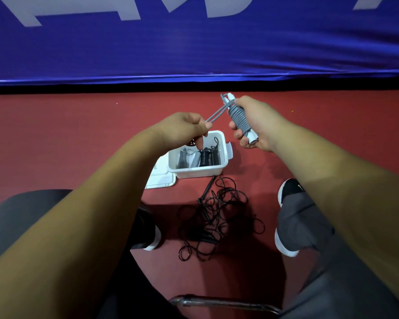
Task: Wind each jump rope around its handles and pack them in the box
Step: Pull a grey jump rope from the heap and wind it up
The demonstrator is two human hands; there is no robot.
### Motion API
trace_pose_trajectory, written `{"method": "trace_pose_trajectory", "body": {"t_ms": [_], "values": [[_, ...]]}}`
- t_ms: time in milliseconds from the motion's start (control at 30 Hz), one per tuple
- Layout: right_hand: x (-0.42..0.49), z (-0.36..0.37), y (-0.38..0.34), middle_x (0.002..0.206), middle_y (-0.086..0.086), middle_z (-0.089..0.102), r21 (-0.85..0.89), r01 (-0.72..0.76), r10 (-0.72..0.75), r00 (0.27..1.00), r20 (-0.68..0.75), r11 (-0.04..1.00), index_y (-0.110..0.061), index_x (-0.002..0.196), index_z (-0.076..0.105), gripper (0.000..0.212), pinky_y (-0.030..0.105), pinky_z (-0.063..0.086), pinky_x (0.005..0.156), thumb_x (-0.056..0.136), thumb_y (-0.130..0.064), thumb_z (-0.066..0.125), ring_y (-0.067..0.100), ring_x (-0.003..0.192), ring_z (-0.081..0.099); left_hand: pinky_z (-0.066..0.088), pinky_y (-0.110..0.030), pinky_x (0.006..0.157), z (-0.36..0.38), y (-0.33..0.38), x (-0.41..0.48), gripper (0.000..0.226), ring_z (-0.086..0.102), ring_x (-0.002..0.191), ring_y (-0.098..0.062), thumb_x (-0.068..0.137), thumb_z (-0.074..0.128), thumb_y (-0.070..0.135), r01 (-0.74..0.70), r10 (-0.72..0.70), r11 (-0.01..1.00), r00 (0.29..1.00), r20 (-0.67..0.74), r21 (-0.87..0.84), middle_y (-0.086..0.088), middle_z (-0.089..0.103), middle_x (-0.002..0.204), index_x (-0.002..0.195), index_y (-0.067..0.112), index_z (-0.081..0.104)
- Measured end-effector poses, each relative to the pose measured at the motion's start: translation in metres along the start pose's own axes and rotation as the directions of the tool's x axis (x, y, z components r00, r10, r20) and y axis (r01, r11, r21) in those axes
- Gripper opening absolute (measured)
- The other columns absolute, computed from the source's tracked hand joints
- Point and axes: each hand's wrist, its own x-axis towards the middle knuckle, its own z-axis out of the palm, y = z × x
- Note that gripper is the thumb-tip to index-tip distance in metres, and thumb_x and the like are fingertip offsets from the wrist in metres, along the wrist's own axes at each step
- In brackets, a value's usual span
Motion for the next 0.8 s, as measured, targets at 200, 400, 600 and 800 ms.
{"method": "trace_pose_trajectory", "body": {"t_ms": [200, 400, 600, 800], "values": [[-0.008, 0.003, -0.003, 0.074, 0.002, 0.062, 0.012, 0.004, -0.005, 0.994, 0.105, 1.000, -0.017, 0.109, 0.068, 0.036, 0.021, 0.033, 0.048, 0.102, -0.048, 0.049, 0.013, 0.048, 0.044, 0.050, -0.042, 0.102, -0.002, -0.006, 0.000, 0.033, 0.061, 0.089, -0.012, 0.108, 0.054, 0.045, 0.055, -0.069, 0.986, 0.994, 0.086, 0.159, 0.011, 0.081, 0.091, 0.102, 0.022, 0.077], [-0.018, 0.005, -0.003, 0.077, 0.003, 0.062, -0.040, 0.061, -0.053, 0.982, 0.183, 0.997, -0.021, 0.107, 0.067, 0.047, 0.021, 0.033, 0.050, 0.095, -0.066, 0.064, 0.014, 0.051, 0.045, 0.050, -0.041, 0.105, -0.004, -0.008, 0.000, 0.034, 0.070, 0.108, -0.020, 0.108, 0.052, 0.044, 0.066, -0.094, 0.957, 0.992, 0.086, 0.283, 0.013, 0.080, 0.088, 0.099, 0.022, 0.076], [-0.025, 0.001, -0.008, 0.073, 0.002, 0.058, -0.179, 0.087, -0.014, 0.926, 0.376, 0.980, -0.017, 0.106, 0.071, 0.050, 0.023, 0.035, 0.046, 0.099, -0.064, 0.055, 0.015, 0.048, 0.043, 0.051, -0.037, 0.094, -0.008, -0.015, 0.005, 0.031, 0.070, 0.101, -0.020, 0.107, 0.056, 0.042, 0.059, -0.079, 0.937, 0.996, 0.043, 0.345, 0.009, 0.080, 0.086, 0.095, 0.023, 0.077], [-0.039, 0.006, -0.006, 0.069, 0.006, 0.054, -0.308, 0.086, 0.114, 0.810, 0.575, 0.947, -0.016, 0.098, 0.067, 0.043, 0.023, 0.040, 0.041, 0.106, -0.051, 0.043, 0.017, 0.044, 0.045, 0.041, -0.010, 0.063, -0.014, -0.011, 0.006, 0.018, 0.058, 0.061, 0.008, 0.102, 0.066, 0.025, 0.004, -0.006, 0.930, 1.000, 0.003, 0.367, 0.011, 0.074, 0.079, 0.087, 0.027, 0.077]]}}
